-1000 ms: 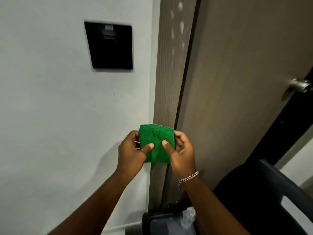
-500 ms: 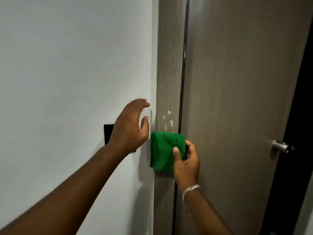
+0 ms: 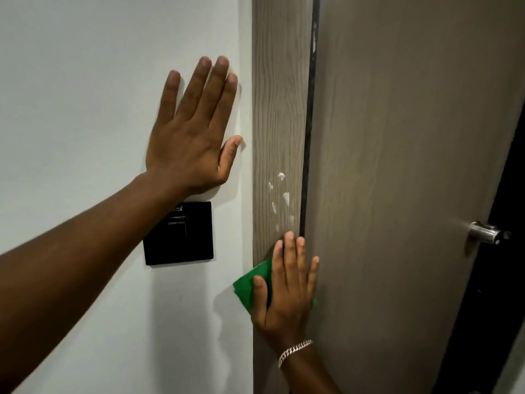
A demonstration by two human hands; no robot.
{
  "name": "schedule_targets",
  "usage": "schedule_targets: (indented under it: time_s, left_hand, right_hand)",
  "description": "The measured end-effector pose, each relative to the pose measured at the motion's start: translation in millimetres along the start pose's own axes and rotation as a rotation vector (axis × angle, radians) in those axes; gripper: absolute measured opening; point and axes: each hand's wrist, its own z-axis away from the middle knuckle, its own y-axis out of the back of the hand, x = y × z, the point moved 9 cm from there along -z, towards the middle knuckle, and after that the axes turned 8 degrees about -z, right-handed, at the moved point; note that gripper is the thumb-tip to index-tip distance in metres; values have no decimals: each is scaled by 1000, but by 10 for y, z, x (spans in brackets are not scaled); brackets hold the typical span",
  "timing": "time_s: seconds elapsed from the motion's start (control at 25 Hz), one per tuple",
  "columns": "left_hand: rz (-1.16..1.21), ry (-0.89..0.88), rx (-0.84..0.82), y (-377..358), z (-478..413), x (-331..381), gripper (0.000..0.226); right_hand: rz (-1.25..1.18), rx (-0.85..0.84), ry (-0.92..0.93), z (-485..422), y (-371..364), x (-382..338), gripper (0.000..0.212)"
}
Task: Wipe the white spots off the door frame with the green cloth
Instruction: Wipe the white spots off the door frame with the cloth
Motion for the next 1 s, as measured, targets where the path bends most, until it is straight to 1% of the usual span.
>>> schedule_targets:
  time_s: [0.24, 0.32, 0.48, 0.6, 0.64, 0.68, 0.8, 0.84, 0.96, 1.0]
  left_hand:
    - [-2, 11, 27, 23, 6, -6, 77]
    - [11, 15, 33, 13, 3, -8, 76]
    - [20, 18, 27, 19, 26, 7, 75]
    - [23, 19, 15, 22, 29, 12, 76]
    - [23, 20, 20, 19, 23, 11, 76]
    - [27, 23, 27, 17, 18, 7, 76]
    - [37, 26, 37, 10, 20, 0, 76]
    - [34, 25, 42, 9, 23, 5, 76]
    - [19, 26, 53, 10, 20, 8, 77]
    - [16, 28, 56, 8, 13, 3, 77]
  right_hand:
    - [-59, 218, -163, -322, 163, 8, 62]
    - [-76, 257, -207, -363, 191, 9, 63]
    - [-14, 135, -167, -262, 130, -23, 73]
    - [-11, 133, -313, -411, 142, 92, 79]
    - [-1, 125, -330, -446, 135, 76, 80]
    - [29, 96, -299, -445, 115, 26, 82]
    - [119, -63, -95, -306, 45, -70, 91]
    - [132, -85, -75, -317, 50, -30, 94]
    - [151, -11, -151, -519, 99, 39, 94]
    - [140, 7, -137, -536, 93, 1, 92]
